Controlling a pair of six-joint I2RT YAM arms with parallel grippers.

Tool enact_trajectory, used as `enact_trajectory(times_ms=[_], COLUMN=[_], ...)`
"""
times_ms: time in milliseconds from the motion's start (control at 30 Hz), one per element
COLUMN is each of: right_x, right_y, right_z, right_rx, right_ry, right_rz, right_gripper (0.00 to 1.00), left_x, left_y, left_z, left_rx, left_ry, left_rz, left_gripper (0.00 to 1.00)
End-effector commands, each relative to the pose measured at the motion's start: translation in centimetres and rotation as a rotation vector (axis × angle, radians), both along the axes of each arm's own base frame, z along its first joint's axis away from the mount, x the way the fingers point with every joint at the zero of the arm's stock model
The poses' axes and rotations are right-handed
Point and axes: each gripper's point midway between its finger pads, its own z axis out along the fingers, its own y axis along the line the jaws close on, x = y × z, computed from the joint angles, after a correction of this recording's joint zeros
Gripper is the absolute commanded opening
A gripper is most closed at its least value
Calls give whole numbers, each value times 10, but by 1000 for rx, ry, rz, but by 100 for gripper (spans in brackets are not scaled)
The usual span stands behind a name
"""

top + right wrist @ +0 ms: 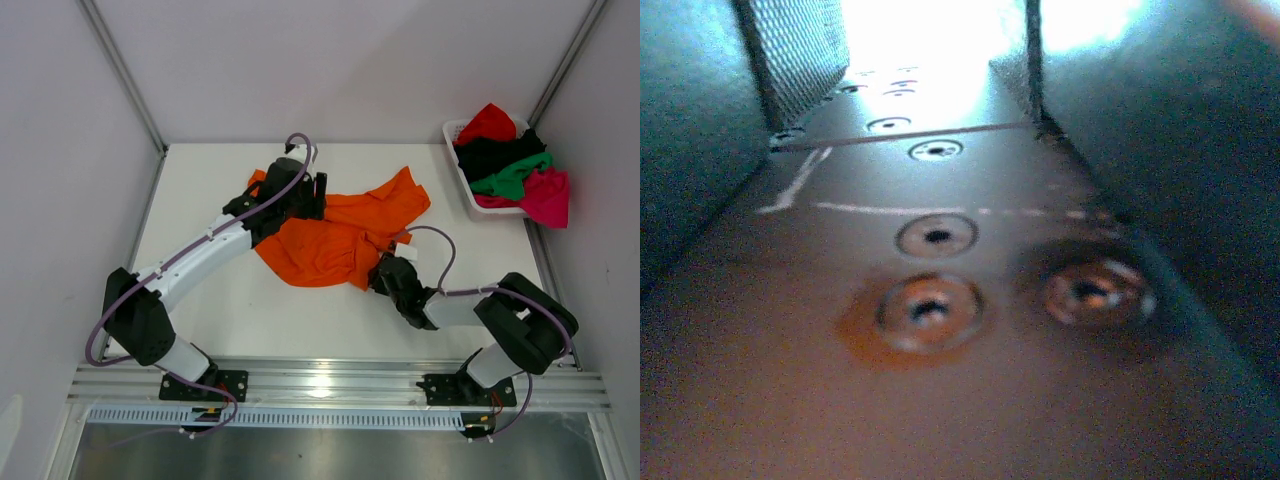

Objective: Fold and stack the t-shirts
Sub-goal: Flatten the tshirt out

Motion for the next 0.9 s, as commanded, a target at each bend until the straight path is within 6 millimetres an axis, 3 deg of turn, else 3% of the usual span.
enact_trajectory(times_ms=[0,67,100,133,200,400,567,633,667,733,767,800,867], right_x=[5,5,5,6,5,4,-2,-10,-13,-24,-28,-35,-42], right_y=[11,13,15,17,18,19,8,-2,-4,-19,-22,-31,-43], right_z=[6,5,3,4,2,6,26,29,43,45,62,59,76], right_rx=[35,32,28,28,21,18,12,-13,4,-39,-13,-41,-16], right_ry=[-29,-28,-24,-27,-22,-27,-42,-20,-41,-15,-45,-20,-45], right_rz=[19,35,44,51,65,80,67,47,43,12,5,-6,-39], right_gripper=[35,27,11,5,0,0,0,0,0,0,0,0,0], left_x=[-2,-1,-1,-1,-1,-2,-3,-3,-3,-3,-3,-3,-3], left_y=[1,1,1,2,1,2,0,0,-1,-2,-3,-5,-7], left_z=[24,24,25,24,24,25,24,24,25,22,22,22,20], left_rx=[-9,-9,-9,-6,-7,-10,-13,-11,-11,-7,-9,-13,-17], left_ry=[-60,-62,-62,-60,-60,-60,-57,-58,-59,-56,-55,-55,-51], left_rz=[-8,-6,-5,-4,-5,-2,-10,-11,-11,-13,-14,-19,-24], left_gripper=[68,68,68,68,68,68,67,67,67,67,67,67,67])
